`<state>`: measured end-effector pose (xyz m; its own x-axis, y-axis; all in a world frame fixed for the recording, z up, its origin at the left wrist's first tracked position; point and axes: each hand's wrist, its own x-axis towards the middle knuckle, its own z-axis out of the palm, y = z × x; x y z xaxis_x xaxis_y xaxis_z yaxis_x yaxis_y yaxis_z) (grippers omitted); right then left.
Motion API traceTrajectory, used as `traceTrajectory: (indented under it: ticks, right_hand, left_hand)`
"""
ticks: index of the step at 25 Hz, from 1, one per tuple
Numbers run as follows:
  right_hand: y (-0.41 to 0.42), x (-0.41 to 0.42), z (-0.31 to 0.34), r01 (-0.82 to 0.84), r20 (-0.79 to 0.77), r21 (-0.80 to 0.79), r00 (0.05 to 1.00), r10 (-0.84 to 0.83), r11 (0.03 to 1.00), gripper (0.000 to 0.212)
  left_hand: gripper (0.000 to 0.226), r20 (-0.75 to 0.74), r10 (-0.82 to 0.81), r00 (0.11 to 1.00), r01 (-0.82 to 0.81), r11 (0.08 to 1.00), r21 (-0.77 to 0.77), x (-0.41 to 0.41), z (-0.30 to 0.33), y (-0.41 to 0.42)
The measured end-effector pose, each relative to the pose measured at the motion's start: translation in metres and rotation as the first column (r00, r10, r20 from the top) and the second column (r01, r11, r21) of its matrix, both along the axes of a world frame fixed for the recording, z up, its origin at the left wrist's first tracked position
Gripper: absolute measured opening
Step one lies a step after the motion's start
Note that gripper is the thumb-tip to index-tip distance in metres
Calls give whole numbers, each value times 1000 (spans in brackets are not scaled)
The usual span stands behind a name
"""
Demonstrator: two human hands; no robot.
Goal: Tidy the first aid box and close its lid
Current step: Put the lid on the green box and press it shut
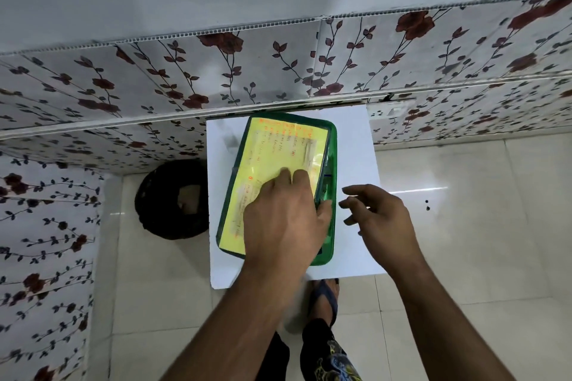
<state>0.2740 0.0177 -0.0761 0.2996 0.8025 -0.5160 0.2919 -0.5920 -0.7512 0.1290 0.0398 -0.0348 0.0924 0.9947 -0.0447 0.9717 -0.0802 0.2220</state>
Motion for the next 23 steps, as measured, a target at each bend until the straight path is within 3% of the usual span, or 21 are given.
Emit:
traceTrajectory:
  ticks: [3, 5, 7, 8, 14, 18, 23]
  right_hand:
    - [4, -10, 13, 61, 126, 118, 989, -76, 991, 14]
    - [6, -21, 18, -59, 222, 85, 974, 39, 995, 14]
    - [8, -31, 19, -202, 312, -28, 929, 201, 979, 27]
    - [10, -33, 19, -225, 330, -64, 914, 233, 972, 31]
    - [15, -28, 14, 17, 236, -12, 972, -14, 1000, 38]
    - [10, -27, 8, 28, 169, -31, 985, -23, 999, 48]
    - [57, -29, -3, 199, -118, 83, 975, -188, 977, 38]
  left_hand:
    - [44, 259, 196, 946, -208, 978, 17, -44, -6, 20]
    - [56, 391, 411, 823, -332, 908, -257, -77, -22, 33]
    - [53, 483, 549, 682, -229, 788, -571, -83, -35, 36]
    - [46, 500, 556, 663, -172, 764, -621, -79, -40, 35]
    - [33, 624, 512, 590, -90, 810, -580, -55, -39, 32]
    - [38, 618, 505, 603, -87, 811, -578, -54, -35, 24]
    - [54, 668, 563, 487, -163, 810, -563, -60, -37, 73]
